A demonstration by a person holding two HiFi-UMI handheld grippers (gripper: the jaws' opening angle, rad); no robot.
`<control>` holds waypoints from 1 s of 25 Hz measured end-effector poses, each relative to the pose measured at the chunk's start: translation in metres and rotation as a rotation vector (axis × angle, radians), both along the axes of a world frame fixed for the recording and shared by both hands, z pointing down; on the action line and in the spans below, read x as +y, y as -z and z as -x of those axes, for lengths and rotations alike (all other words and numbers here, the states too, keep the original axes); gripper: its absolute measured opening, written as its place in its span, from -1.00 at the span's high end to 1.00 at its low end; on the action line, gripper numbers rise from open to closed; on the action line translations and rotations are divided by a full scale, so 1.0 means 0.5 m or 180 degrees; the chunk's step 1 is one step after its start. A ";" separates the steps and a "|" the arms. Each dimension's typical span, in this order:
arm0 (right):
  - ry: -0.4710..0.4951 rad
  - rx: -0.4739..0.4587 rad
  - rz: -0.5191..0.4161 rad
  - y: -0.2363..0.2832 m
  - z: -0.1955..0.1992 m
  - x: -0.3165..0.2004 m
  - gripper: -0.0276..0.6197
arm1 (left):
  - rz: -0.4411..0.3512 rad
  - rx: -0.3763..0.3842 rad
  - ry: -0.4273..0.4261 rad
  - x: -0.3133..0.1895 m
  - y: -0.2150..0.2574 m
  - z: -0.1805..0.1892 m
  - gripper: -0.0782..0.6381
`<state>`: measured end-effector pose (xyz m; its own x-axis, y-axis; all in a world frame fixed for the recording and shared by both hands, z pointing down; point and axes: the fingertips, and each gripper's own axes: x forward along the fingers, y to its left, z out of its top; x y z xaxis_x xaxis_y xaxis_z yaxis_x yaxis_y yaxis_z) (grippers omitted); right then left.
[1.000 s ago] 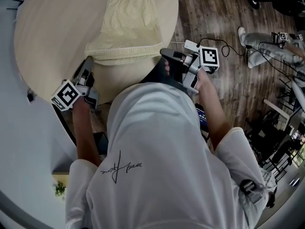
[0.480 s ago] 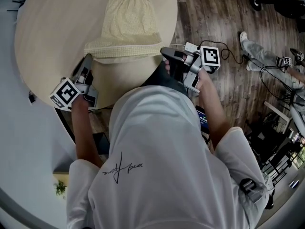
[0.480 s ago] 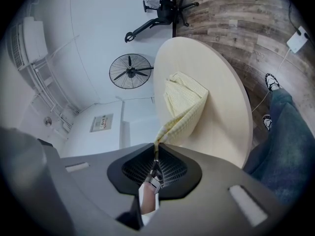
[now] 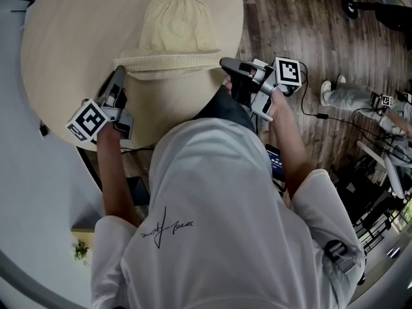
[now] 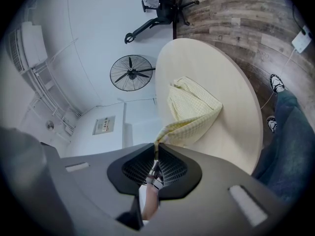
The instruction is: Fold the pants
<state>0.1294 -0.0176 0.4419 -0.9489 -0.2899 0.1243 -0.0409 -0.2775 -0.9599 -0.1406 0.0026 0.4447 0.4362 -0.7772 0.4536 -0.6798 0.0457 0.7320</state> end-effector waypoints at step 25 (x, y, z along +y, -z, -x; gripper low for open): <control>-0.0059 -0.0047 0.0270 -0.076 0.003 -0.243 0.83 | 0.0162 0.0036 0.0140 -0.226 -0.074 0.005 0.53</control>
<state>0.1280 -0.1393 0.4799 -0.9454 -0.2966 0.1352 -0.0210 -0.3585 -0.9333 -0.1431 -0.1105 0.4815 0.4075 -0.7717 0.4883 -0.6681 0.1127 0.7355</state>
